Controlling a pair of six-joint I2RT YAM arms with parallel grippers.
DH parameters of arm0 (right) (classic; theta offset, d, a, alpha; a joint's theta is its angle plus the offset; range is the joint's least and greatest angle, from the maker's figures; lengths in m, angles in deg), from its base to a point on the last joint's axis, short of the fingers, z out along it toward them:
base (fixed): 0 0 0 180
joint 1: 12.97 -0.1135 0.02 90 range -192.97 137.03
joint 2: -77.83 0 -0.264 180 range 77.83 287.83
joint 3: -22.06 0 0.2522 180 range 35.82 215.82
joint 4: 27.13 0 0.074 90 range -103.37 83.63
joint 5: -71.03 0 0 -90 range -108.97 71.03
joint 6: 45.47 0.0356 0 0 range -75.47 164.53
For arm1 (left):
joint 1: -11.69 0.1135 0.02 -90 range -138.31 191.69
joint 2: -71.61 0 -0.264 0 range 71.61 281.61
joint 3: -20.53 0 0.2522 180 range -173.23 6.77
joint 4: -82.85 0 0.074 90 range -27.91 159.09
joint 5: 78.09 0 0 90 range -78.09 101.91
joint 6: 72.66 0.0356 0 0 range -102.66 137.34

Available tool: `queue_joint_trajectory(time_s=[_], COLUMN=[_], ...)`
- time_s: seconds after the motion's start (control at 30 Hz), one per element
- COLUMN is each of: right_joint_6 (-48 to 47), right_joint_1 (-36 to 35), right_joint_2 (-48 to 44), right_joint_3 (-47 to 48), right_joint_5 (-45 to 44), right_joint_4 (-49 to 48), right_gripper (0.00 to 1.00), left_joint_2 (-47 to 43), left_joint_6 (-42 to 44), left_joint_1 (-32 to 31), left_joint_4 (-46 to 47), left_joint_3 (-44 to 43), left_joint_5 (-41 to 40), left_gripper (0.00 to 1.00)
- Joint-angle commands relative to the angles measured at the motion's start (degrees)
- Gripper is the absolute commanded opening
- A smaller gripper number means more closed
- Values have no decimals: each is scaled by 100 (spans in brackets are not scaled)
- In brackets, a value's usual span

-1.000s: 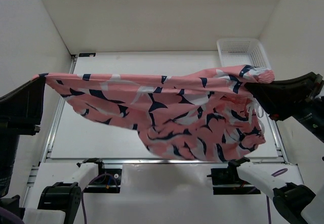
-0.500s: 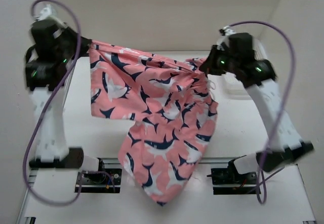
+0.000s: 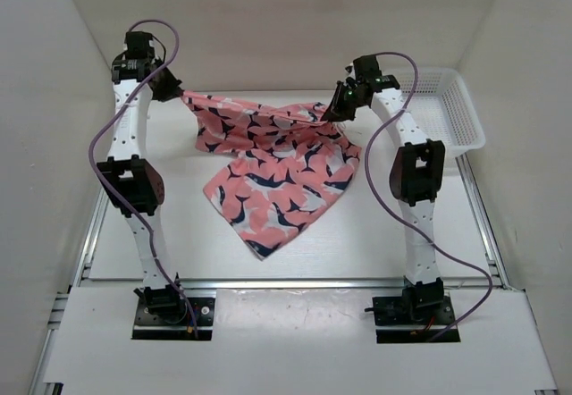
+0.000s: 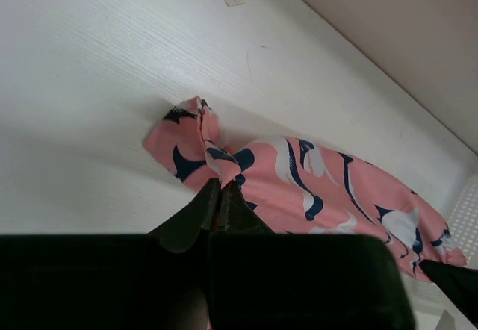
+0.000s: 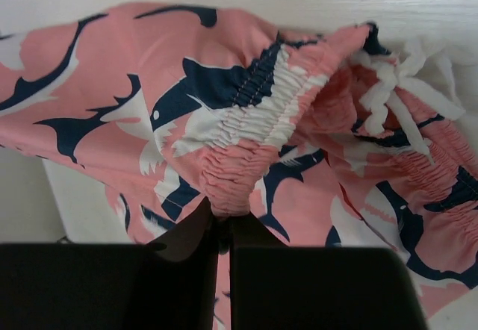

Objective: Fold and stack the shorts
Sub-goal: Fold the shorts

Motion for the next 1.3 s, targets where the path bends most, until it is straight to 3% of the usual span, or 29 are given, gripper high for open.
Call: queue_joint_trajectory(time_s=[0.0,0.17,0.3,0.53,0.73,0.97,1.27], right_joint_6=[262,324,324,-106,-361,-467,-722], right_joint_1=[222,222,222,283,389,512,688], right_joint_2=[-39,-143,-600,-1717,-2464,-3614,-4028], right_joint_3=[524,174,-476,-1891,-3139,-4326,-5320], right_joint_5=[543,703,755,193,-211,-861,-1589], right_joint_4=[-145,-365,-454,-454,-454,-506,-393], right_gripper=[0,0,0,0,0,0,0], left_joint_2=[-349,-629,-1392,-3631,-5188,-6156,-6527], left_joint_6=[114,175,228,-35,-545,-1274,-1837], left_joint_1=[230,169,-120,-788,-1386,-2221,-3284], left_joint_4=[207,207,259,391,391,338,338], left_joint_3=[-662,-40,1512,4131,5829,6921,8142], left_joint_5=[-121,82,11,11,117,-24,-7], left_gripper=[10,10,10,10,10,10,10])
